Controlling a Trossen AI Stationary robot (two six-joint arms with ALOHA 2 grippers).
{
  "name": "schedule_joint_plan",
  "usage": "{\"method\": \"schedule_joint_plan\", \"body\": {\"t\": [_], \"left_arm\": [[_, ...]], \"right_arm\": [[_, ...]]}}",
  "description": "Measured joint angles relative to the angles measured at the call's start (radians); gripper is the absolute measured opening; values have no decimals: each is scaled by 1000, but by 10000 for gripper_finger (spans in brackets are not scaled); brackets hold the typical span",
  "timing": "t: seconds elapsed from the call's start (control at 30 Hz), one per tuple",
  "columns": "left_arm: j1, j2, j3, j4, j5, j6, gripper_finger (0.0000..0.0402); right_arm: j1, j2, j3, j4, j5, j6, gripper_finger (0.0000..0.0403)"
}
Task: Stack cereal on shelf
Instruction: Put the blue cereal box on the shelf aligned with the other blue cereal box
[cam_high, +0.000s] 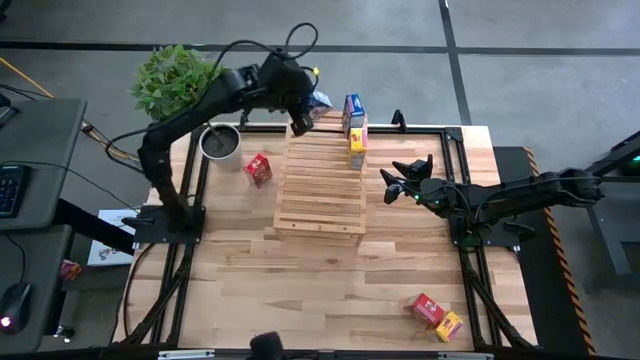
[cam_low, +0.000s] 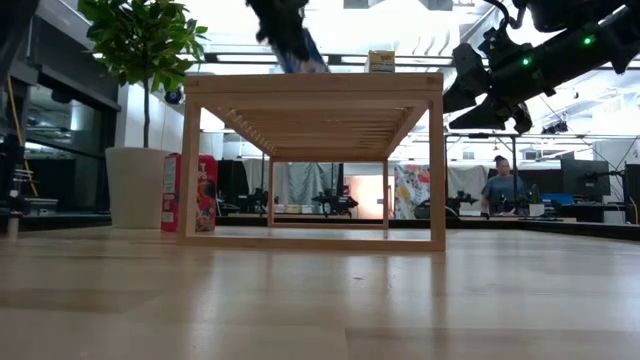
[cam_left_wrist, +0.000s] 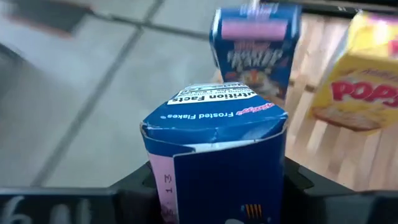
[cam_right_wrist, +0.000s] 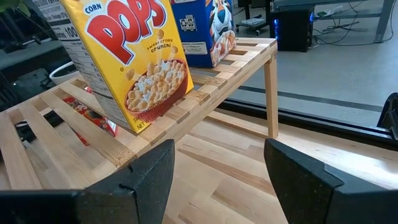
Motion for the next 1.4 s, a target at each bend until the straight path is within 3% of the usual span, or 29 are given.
{"method": "schedule_joint_plan", "body": {"t": [0.13,0.3,0.43,0.6,0.8,1.4], "left_arm": [[30,80,45,-39,40,-29,156],[44,236,337,-179,83,-119,156],[65,208,249,-152,198,-178,156],[99,216,248,-207,133,-226,156],[86,218,247,-202,224,-228,156],[66,315,248,-146,203,-239,156]], "right_arm": [[0,0,0,0,11,-2,241],[-1,0,0,8,13,-2,241],[-12,0,0,11,0,-2,241],[-13,0,0,6,-8,1,241],[-19,0,0,0,-2,-2,241],[-24,0,0,-1,-32,4,241]]}}
